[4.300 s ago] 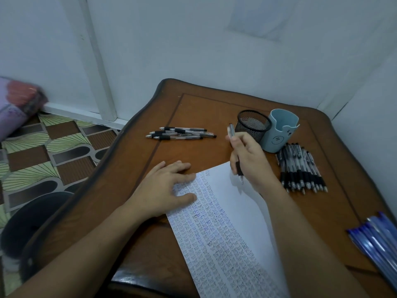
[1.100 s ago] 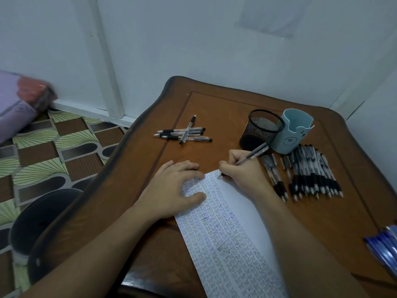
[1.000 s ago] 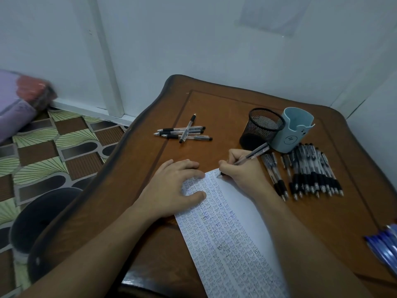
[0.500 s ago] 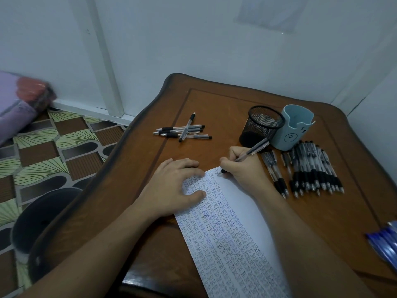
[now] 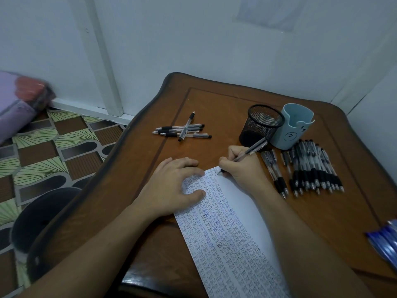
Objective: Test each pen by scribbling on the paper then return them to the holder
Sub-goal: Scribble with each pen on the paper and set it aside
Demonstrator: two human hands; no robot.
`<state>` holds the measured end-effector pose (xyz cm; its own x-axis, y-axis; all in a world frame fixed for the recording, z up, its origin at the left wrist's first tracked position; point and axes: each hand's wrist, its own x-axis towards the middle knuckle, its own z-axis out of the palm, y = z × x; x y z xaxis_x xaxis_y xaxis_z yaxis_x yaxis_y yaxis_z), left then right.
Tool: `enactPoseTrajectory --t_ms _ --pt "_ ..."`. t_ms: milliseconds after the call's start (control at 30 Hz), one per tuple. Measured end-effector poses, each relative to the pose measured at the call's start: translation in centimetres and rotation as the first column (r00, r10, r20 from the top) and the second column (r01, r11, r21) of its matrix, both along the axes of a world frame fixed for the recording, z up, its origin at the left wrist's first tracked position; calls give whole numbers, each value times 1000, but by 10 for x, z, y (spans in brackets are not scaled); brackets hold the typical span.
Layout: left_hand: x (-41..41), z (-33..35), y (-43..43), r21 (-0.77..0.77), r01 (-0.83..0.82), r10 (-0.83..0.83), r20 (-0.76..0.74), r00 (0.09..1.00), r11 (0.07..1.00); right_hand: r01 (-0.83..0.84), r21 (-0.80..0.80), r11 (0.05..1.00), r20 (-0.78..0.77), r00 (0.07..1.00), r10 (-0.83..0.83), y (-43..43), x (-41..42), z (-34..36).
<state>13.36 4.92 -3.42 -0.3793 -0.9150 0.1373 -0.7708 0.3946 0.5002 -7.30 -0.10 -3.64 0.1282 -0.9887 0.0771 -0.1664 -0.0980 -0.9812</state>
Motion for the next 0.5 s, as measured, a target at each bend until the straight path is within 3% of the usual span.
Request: enactPoseTrajectory --t_ms 500 --pt "0 0 0 6 2 -2 -3 1000 1000 17 -5 1000 11 1000 -17 2 0 4"
